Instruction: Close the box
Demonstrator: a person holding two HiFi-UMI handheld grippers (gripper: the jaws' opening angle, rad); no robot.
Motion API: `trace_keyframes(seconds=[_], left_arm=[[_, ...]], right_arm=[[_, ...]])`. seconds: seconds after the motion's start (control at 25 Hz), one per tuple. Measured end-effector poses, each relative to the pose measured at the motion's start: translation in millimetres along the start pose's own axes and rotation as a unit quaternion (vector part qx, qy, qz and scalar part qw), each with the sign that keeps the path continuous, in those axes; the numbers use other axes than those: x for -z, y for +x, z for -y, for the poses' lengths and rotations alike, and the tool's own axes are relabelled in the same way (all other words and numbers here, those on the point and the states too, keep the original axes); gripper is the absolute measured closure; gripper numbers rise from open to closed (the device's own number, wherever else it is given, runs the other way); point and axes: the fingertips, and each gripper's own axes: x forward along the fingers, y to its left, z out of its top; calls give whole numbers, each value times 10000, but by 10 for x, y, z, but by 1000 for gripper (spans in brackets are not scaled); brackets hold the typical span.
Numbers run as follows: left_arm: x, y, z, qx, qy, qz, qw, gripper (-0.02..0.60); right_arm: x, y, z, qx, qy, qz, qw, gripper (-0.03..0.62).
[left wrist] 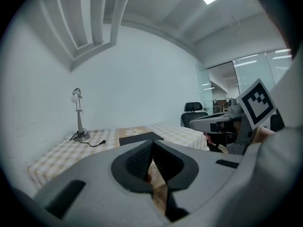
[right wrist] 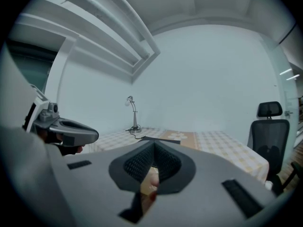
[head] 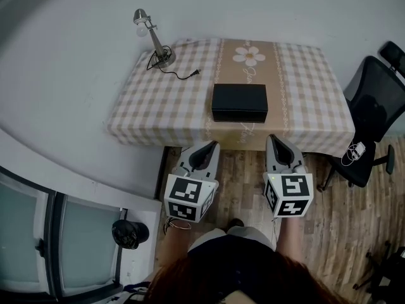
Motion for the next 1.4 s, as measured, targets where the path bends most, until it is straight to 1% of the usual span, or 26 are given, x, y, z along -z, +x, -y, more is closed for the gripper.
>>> trace_keyframes(seconds=[0.28,0.48,0.76,1.08,1.4], left_arm=[[-55,-175,64,127,63,176,9997,552],[-61,-347,98,206,105,209,9995,552],[-120,-594,110,266,104,309,9991,553],[-173,-819,219,335,143,466,9982,553],[-225,-1054,340,364,153,591,9975,553]], right_arm=[[-78,-134,-191,-60,-150,70,9998,577],[-107,-267,-321,-31,-163,79,9998,577],[-143,-468,-506,2,-183,77,9998,577],[-218,-726,-652,71,-377,198,9991,577],[-298,-976,-817,21,-442,292,9986,577]])
